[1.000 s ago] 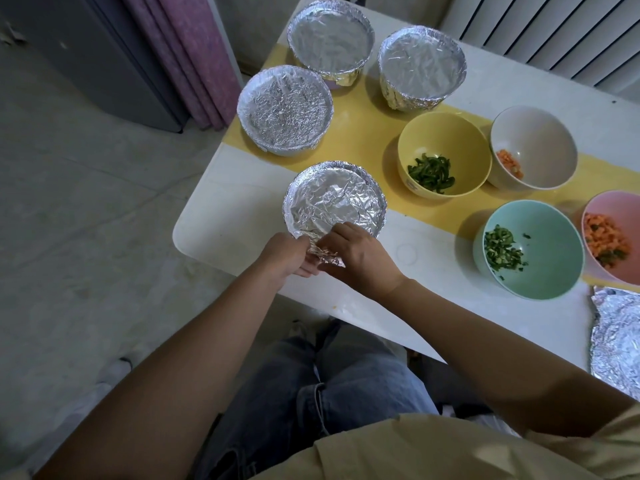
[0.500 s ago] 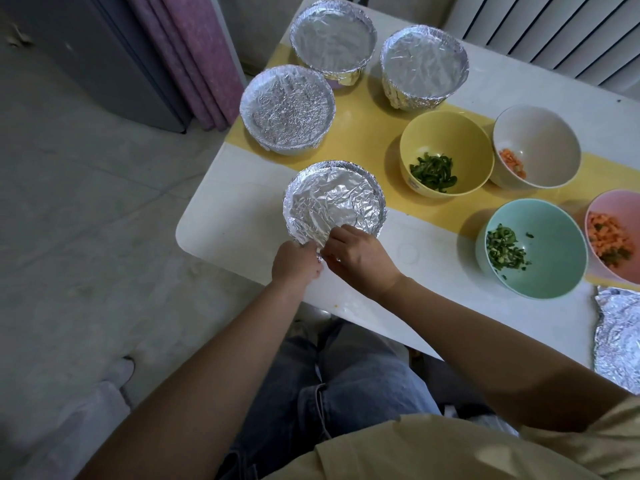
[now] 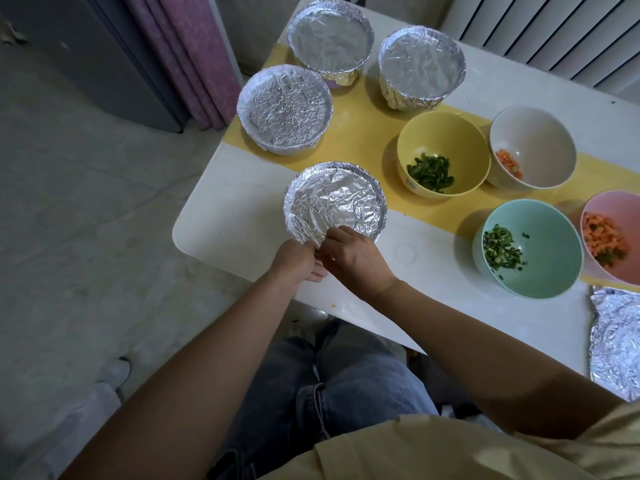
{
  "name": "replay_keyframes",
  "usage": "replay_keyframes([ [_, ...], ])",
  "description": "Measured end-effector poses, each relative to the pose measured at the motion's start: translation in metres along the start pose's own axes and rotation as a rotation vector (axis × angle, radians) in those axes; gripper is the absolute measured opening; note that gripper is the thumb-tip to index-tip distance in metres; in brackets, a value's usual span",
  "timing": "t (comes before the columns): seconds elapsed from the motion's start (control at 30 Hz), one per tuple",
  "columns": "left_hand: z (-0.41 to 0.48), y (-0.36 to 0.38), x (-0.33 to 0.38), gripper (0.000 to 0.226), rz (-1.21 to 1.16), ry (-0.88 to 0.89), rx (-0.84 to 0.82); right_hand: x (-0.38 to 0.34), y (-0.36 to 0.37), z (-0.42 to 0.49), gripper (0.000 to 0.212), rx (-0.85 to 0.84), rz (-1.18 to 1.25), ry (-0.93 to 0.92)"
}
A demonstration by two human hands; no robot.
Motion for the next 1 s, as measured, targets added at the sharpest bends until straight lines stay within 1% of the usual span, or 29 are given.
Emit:
replay_keyframes([
  [0.13,-0.002,-0.005,0.002,0.039,0.051,0.000,-0.023,0.001,-0.001,0.003,0.018,-0.005,0.033,0.013],
  [0.23,0.003,-0.012,0.005,0.039,0.087,0.012,-0.029,0.001,-0.007,0.002,0.013,-0.049,0.081,-0.020],
  [0.3,0.003,-0.021,0.011,0.039,0.107,0.036,-0.058,0.004,-0.011,-0.004,0.029,-0.086,0.055,-0.029],
  [0.33,0.003,-0.025,0.012,0.040,0.128,0.047,-0.079,0.007,-0.013,-0.007,0.030,-0.088,0.040,-0.026],
  [0.4,0.004,-0.031,0.014,0.041,0.165,0.056,-0.100,0.010,-0.014,-0.011,0.017,-0.065,0.006,-0.032],
  [0.43,0.003,-0.033,0.015,0.040,0.162,0.057,-0.091,0.010,-0.013,-0.011,0.013,-0.045,-0.017,-0.038],
  [0.57,0.007,-0.034,0.011,0.039,0.074,0.088,0.071,0.004,-0.007,-0.002,0.019,0.000,-0.066,-0.069],
  [0.67,0.002,-0.025,0.002,0.044,0.063,0.089,0.165,0.000,-0.004,0.001,0.019,-0.001,-0.078,-0.066],
  [0.77,0.005,-0.014,-0.008,0.028,-0.025,0.091,0.144,-0.003,0.000,0.003,0.021,0.003,-0.078,-0.054],
  [0.83,0.010,-0.013,-0.009,0.021,-0.038,0.086,0.148,-0.004,0.002,0.005,0.021,0.009,-0.075,-0.048],
  [0.93,0.007,-0.013,-0.002,0.025,-0.026,0.104,0.159,-0.002,0.001,0.006,0.019,-0.002,-0.060,-0.030],
  [1.0,0.005,-0.012,-0.001,0.028,-0.034,0.070,0.138,-0.002,0.002,0.006,0.020,-0.001,-0.060,-0.024],
])
Point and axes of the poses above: each hand's wrist, its own z-axis towards the middle knuckle, its own y-axis out of the palm, x = y × z, the point moved 2 cm from there along z, towards the middle knuckle, and after that the axes turned 4 degrees about -x, right-handed, at the moved point
